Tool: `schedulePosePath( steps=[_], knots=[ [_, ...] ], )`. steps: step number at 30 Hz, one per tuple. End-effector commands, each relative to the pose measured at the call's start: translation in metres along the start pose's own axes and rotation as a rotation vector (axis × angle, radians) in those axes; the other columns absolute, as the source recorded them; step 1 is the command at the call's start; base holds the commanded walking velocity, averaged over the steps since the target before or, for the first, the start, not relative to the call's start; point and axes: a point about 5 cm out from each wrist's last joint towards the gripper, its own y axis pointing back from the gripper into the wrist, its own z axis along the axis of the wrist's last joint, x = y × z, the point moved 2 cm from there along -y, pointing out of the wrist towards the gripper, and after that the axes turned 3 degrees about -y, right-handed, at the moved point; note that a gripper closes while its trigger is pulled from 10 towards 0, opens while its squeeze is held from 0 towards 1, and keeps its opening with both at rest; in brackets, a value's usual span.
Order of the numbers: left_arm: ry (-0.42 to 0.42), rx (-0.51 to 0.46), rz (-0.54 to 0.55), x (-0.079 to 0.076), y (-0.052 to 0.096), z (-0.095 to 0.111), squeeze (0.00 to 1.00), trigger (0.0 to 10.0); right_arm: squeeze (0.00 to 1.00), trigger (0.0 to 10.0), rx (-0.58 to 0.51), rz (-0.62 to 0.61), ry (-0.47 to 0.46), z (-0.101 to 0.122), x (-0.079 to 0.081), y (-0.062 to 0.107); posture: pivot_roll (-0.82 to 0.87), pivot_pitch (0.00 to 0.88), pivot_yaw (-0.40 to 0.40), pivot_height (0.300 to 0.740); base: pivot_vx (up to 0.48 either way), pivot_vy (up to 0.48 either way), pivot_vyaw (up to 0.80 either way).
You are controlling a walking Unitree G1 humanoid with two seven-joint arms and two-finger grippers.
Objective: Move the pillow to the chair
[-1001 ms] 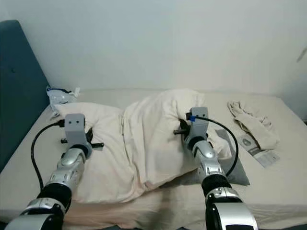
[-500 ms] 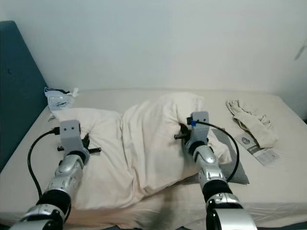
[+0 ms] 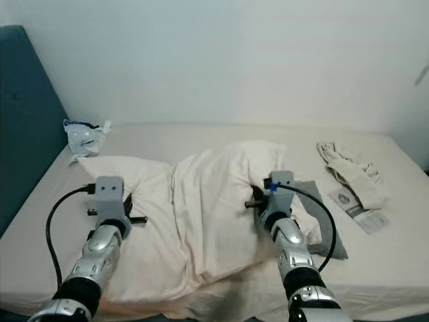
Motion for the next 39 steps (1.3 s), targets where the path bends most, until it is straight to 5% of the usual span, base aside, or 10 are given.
schedulePosePath(
  steps=[1,10,25,39],
  knots=[
    [-0.006,-0.044,-0.026,-0.005,-0.001,0.009,0.00,10.0,0.00,10.0,-0.033,0.016,-0.002,0.007,0.007,-0.004,0.03,0.002,-0.048,0.740,0.000,0.000,0.00],
    [0.017,0.001,0.000,-0.004,0.007,-0.004,0.00,10.0,0.00,10.0,-0.058,0.043,0.016,0.008,0.016,-0.005,0.03,0.013,-0.038,0.740,0.000,0.000,0.00],
    [0.034,-0.012,-0.047,-0.013,-0.002,0.006,0.00,10.0,0.00,10.0,-0.062,0.000,-0.014,0.013,0.003,-0.004,0.00,0.000,-0.049,0.740,0.000,0.000,0.00],
    [0.051,-0.012,-0.062,-0.016,-0.002,0.008,0.00,10.0,0.00,10.0,-0.041,0.008,-0.017,0.011,0.008,-0.008,0.02,0.000,-0.050,0.740,-0.186,0.000,0.00]
  ],
)
